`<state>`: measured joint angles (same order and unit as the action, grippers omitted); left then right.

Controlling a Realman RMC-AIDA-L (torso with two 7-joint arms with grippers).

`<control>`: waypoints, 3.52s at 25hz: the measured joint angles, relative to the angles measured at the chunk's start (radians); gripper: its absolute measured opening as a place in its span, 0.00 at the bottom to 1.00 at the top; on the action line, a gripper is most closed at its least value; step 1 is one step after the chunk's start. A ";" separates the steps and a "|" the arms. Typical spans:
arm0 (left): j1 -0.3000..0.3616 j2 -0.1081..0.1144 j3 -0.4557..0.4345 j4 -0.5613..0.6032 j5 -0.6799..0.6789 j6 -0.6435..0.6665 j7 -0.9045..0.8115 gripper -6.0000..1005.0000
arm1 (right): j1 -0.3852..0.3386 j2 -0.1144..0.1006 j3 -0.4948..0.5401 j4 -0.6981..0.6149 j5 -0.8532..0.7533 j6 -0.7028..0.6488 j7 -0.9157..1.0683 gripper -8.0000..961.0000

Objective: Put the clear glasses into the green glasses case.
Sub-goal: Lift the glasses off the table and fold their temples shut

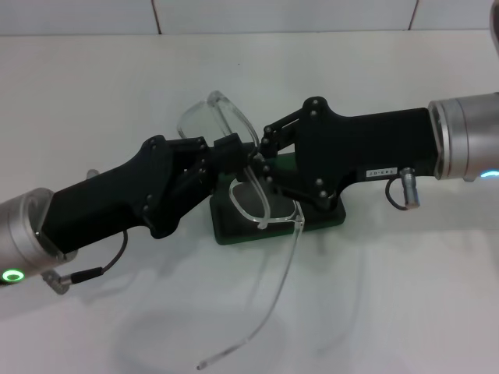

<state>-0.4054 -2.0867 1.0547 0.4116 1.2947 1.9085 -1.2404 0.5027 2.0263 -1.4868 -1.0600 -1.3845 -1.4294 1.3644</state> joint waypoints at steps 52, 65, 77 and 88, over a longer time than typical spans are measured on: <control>-0.055 -0.003 0.242 -0.008 -0.261 0.121 0.093 0.06 | 0.200 0.002 0.096 0.569 0.461 -0.177 -0.336 0.12; -0.066 0.001 0.240 -0.067 -0.261 0.111 0.144 0.06 | 0.201 0.002 -0.018 0.530 0.424 -0.146 -0.375 0.12; -0.036 0.001 0.240 -0.068 -0.259 0.110 0.149 0.06 | 0.140 -0.001 -0.012 0.502 0.486 -0.144 -0.391 0.12; -0.034 -0.001 0.218 -0.075 -0.264 0.110 0.151 0.06 | 0.150 0.002 -0.075 0.490 0.473 -0.079 -0.392 0.12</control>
<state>-0.4398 -2.0874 1.2731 0.3370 1.0305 2.0181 -1.0891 0.6526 2.0280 -1.5623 -0.5700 -0.9118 -1.5082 0.9728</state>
